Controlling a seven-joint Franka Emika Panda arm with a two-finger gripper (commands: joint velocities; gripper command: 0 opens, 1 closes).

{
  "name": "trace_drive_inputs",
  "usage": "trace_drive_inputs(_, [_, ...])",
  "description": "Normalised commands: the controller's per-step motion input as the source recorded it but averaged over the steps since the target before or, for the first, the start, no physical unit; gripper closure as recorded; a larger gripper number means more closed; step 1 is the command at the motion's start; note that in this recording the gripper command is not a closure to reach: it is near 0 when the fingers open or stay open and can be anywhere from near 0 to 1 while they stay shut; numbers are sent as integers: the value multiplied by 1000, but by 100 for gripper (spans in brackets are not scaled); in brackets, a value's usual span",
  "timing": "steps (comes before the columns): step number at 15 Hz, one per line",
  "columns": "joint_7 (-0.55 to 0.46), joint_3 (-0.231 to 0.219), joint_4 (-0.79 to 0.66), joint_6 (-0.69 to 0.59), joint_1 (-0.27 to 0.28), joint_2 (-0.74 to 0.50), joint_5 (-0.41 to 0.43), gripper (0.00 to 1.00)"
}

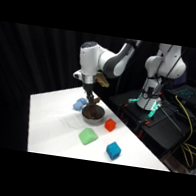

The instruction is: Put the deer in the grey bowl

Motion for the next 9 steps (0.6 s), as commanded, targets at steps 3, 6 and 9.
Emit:
trace_drive_inputs(3, [-190, 22, 291, -549, -3, -376, 55, 0])
trace_drive_inputs(6, [-171, 43, 399, -612, -17, -322, 52, 0])
trace_drive_inputs(9, [2, 64, 418, -540, -10, -186, -96, 0])
